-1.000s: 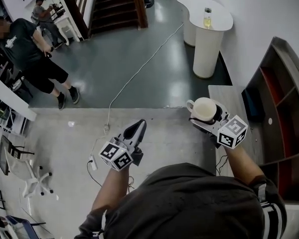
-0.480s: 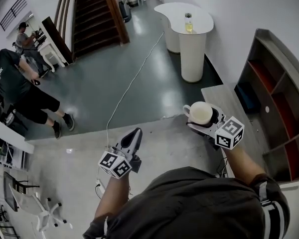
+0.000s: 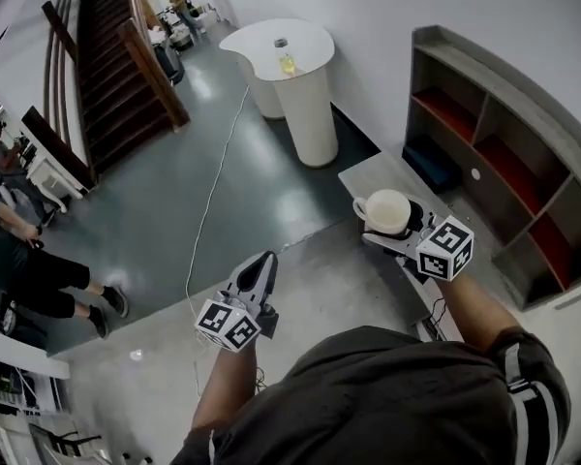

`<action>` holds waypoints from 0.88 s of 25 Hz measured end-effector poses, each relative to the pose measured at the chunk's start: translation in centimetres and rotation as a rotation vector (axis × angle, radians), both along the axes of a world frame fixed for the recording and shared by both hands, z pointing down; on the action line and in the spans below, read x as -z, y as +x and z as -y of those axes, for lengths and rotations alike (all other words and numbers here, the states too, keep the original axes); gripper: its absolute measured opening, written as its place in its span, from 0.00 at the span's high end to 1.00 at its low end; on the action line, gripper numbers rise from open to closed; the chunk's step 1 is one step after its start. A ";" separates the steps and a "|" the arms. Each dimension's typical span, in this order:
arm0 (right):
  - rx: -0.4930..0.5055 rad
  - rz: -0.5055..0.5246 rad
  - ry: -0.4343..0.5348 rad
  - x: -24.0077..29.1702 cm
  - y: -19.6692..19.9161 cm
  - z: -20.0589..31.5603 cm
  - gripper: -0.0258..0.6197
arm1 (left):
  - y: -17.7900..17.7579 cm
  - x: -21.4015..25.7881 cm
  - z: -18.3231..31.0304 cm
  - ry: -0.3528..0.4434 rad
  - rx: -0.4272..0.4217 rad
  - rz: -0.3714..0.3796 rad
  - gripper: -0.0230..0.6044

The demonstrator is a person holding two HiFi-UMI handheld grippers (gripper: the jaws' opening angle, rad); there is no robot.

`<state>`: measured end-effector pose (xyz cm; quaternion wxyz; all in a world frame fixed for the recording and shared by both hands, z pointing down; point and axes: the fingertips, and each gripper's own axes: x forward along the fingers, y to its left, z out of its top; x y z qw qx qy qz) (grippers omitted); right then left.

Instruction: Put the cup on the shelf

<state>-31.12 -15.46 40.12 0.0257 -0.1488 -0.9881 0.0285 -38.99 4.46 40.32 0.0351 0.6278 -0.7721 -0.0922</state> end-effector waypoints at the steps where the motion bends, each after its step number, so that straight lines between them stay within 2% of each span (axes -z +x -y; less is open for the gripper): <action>1: -0.028 0.002 0.004 0.1 0.8 1.0 0.29 | 0.3 0.0 1.1 0.000 -0.023 0.003 0.95; 6: -0.179 0.012 0.013 0.5 5.2 6.7 0.29 | 2.3 0.5 7.5 0.002 -0.145 0.022 0.95; 10: -0.316 0.019 0.015 0.4 9.8 11.2 0.29 | 5.2 0.8 13.2 0.006 -0.277 0.039 0.95; 19: -0.652 0.022 0.021 -0.8 22.7 20.6 0.29 | 13.7 0.7 24.7 0.016 -0.563 0.073 0.95; 22: -0.767 0.012 0.020 -2.1 27.3 23.1 0.29 | 16.9 0.6 27.9 0.028 -0.652 0.060 0.95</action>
